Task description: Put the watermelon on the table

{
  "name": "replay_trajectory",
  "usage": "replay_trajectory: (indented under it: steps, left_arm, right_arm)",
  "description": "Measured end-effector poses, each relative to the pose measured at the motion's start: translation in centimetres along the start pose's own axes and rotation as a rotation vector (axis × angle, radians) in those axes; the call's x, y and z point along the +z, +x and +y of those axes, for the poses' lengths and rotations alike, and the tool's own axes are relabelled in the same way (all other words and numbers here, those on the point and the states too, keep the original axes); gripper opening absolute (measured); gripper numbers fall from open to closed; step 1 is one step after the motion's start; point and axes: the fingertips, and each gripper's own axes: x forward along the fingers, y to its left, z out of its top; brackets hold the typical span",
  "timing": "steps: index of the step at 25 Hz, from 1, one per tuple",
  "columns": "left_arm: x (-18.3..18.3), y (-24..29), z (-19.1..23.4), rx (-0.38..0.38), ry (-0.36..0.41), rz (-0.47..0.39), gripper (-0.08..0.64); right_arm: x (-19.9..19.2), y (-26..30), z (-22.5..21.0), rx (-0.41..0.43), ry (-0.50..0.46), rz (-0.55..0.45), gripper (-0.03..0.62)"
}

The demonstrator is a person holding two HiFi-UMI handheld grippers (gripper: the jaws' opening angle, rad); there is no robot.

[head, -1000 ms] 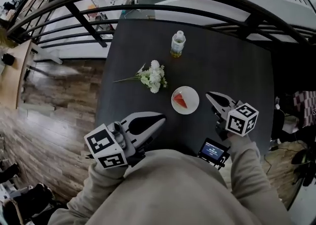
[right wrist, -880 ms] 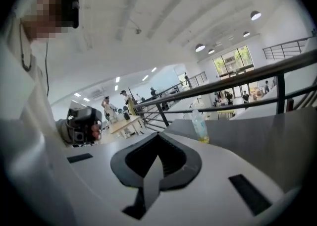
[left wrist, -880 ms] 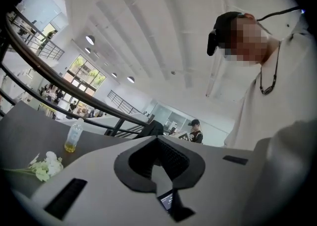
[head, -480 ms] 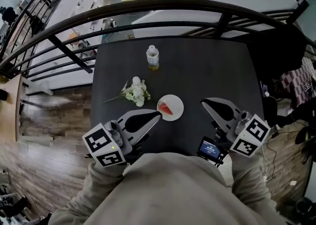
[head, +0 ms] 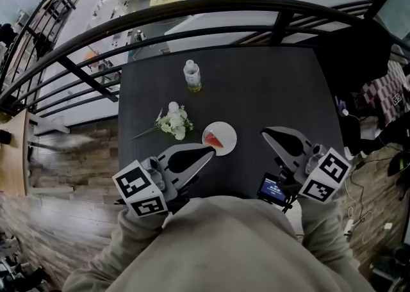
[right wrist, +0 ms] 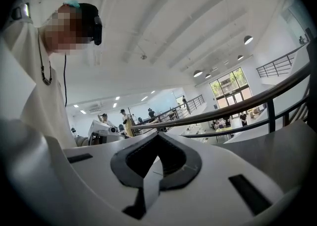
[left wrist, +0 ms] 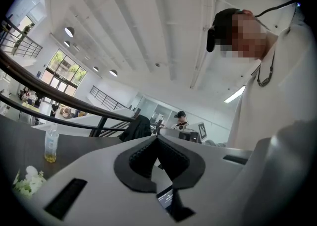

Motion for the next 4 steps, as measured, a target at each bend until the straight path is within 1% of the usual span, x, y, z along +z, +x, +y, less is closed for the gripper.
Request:
replay_trajectory:
  steps: [4]
  left_arm:
    - [-0.46,-0.35,0.41,0.005,-0.007,0.001,0.003]
  right_arm:
    - [-0.34,0.27,-0.30,-0.004,0.013,-0.001,0.014]
